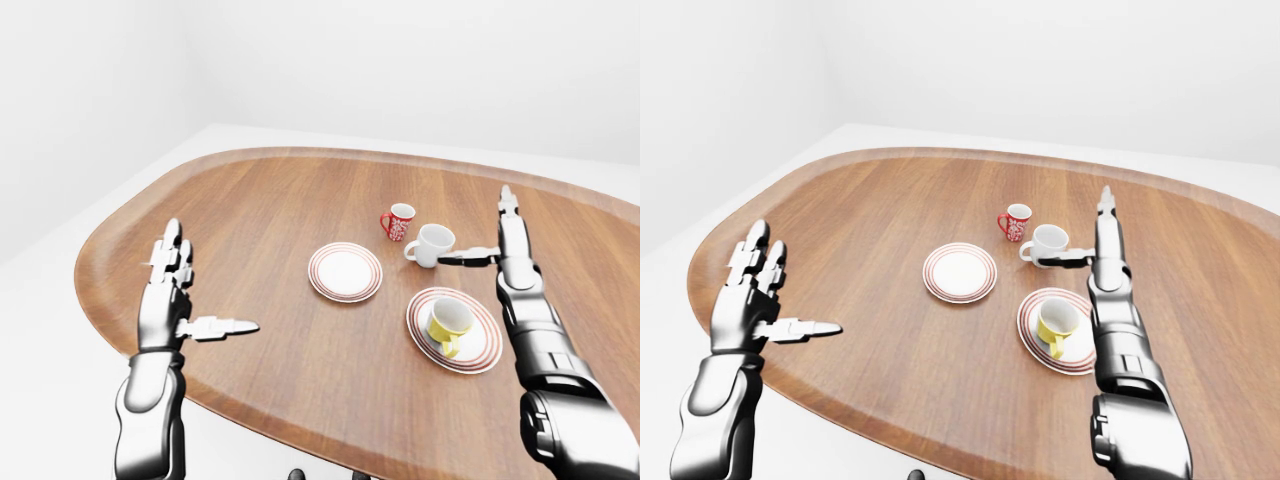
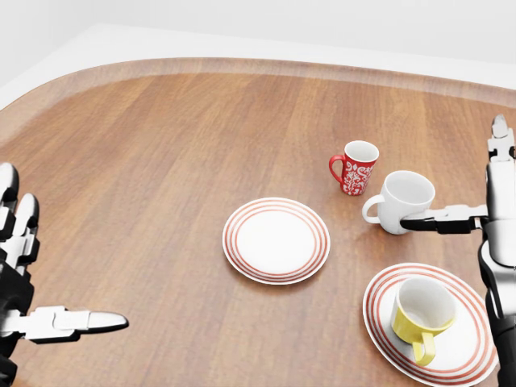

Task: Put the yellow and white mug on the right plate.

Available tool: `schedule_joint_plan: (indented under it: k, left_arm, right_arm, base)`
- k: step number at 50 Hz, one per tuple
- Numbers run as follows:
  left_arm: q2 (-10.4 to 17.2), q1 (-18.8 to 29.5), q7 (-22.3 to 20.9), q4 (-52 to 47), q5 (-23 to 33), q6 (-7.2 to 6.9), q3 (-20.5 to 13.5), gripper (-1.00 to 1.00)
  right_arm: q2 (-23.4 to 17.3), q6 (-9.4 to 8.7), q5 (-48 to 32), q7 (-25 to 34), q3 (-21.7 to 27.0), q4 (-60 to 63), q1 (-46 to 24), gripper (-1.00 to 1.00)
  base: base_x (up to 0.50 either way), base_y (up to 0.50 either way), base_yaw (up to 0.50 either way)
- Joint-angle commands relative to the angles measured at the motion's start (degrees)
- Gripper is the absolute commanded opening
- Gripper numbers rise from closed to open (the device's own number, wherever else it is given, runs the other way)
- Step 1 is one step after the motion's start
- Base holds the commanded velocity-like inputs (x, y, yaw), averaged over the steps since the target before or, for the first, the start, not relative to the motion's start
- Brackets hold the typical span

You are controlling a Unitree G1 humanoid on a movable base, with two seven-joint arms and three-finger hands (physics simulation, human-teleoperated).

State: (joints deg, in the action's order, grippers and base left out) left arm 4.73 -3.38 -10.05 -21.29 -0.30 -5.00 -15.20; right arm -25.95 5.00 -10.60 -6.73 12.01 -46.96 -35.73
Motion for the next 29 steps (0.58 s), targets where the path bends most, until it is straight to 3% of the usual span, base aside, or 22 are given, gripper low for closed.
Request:
schedule_joint_plan:
  k: [1,5,7,10,19,29]
  left_arm:
    - [-0.1,-0.1,0.0,0.0,0.1,0.0,0.2,1.0]
    - [-0.1,-0.1,0.0,0.0,0.0,0.0,0.2,1.0]
    - [-0.1,-0.3,-0.1,-0.6,0.0,0.0,0.2,1.0]
    - [-0.2,-0.3,-0.1,-1.1,-0.1,0.0,0.1,1.0]
    - [-0.4,-0.8,-0.5,-3.5,-0.5,0.0,-0.3,1.0]
    - [-0.7,-1.2,-0.9,-5.1,-0.5,0.0,-0.3,1.0]
  right_arm:
    - [1.5,-0.99,1.7,4.1,3.0,25.6,6.5,1.0]
    - [2.3,-4.16,2.1,5.2,3.9,32.3,8.3,1.0]
    - [2.8,-7.67,2.6,6.1,4.6,38.7,10.0,1.0]
    - [3.3,-9.95,2.3,6.4,5.4,44.0,11.2,1.0]
    - [5.2,-10.0,5.4,10.0,7.9,65.1,15.1,1.0]
    - [6.9,-10.0,6.7,11.9,8.9,75.1,17.9,1.0]
  base:
    - [0.0,0.0,0.0]
    - [0.0,0.0,0.0]
    - [0.0,0.0,0.0]
    - [0.0,0.0,0.0]
    - [0.0,0.0,0.0]
    - [0.0,0.0,0.0]
